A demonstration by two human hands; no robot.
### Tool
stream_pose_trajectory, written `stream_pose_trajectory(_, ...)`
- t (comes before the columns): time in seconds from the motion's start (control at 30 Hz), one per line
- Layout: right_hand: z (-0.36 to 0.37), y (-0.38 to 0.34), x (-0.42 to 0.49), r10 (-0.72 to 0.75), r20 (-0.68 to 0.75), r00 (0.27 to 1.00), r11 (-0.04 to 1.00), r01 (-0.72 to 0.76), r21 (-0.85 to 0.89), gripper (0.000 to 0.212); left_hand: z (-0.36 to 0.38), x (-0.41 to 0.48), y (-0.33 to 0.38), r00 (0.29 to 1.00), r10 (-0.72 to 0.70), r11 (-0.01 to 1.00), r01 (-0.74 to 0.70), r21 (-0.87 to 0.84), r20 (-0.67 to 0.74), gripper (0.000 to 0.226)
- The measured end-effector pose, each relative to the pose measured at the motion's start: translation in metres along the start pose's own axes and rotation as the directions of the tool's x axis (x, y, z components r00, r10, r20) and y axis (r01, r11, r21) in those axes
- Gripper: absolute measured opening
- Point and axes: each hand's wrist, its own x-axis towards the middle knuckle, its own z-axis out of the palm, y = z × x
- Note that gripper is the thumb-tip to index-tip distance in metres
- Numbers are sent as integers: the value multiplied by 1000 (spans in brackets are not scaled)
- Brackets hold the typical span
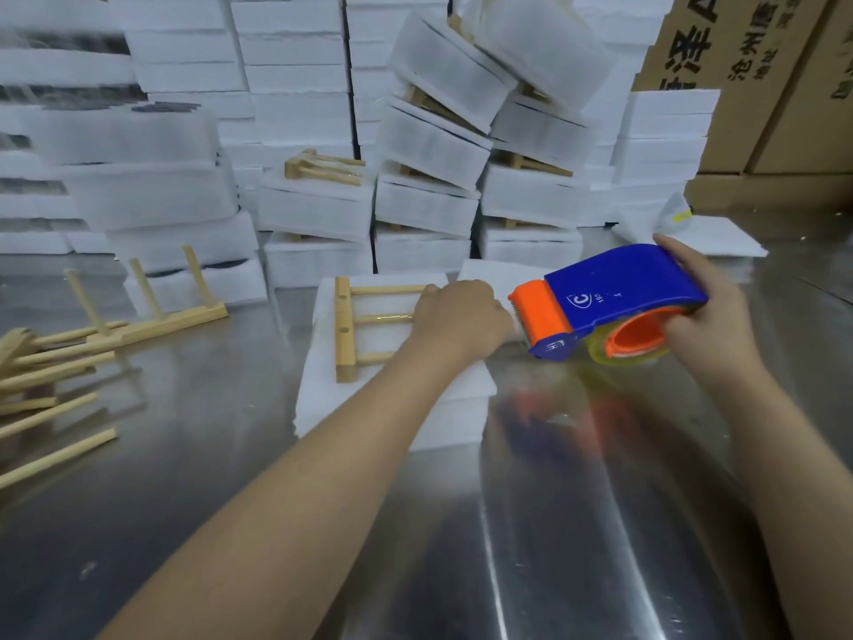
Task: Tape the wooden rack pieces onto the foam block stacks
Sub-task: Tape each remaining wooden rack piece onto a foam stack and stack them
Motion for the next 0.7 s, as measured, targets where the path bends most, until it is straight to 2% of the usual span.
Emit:
stream_pose_trajectory(0.1,0,-3,0,-38,23,999,998,39,-40,84,0,0,-2,998,26,998,-29,-56,-57,14)
stream_pose_trajectory(0.2,-1,-8,-1,-58,55,997,996,62,-71,81,0,0,-3,996,22,996,-30,-90,-91,17)
stream_pose_trajectory(0.33,2,-21,-3,-123,58,991,980,130,-153,77,0,1,-3,998,-9,991,0,-132,-64,20)
stream_pose_trajectory(0.5,8,-35,-5,-173,53,983,948,181,-263,79,-1,-2,-3,1000,21,996,-23,-88,-23,11)
stream_pose_trajectory(0.7,10,-44,-5,-253,9,968,915,242,-324,80,-5,-5,-1,999,34,990,-35,-137,-16,21)
